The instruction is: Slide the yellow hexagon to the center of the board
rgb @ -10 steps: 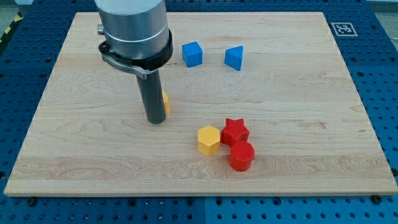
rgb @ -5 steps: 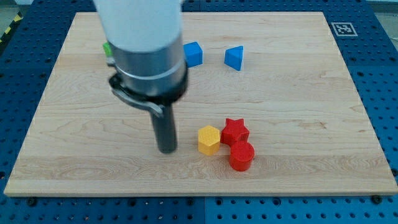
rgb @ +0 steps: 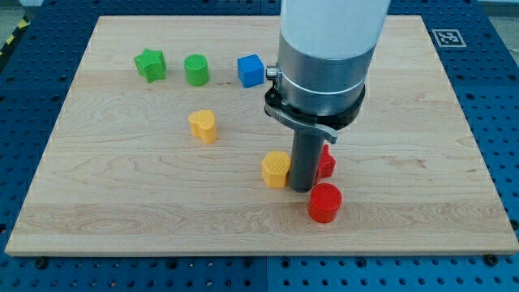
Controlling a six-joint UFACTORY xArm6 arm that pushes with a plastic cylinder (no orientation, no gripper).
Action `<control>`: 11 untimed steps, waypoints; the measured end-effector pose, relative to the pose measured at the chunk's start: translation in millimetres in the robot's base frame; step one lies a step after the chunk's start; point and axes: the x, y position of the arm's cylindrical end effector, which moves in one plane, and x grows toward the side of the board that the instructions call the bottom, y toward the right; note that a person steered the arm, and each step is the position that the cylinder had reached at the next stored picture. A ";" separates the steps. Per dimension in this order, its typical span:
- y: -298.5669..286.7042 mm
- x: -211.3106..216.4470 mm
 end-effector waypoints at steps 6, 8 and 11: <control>-25.7 -4.4; -25.7 -23.9; -25.3 -53.7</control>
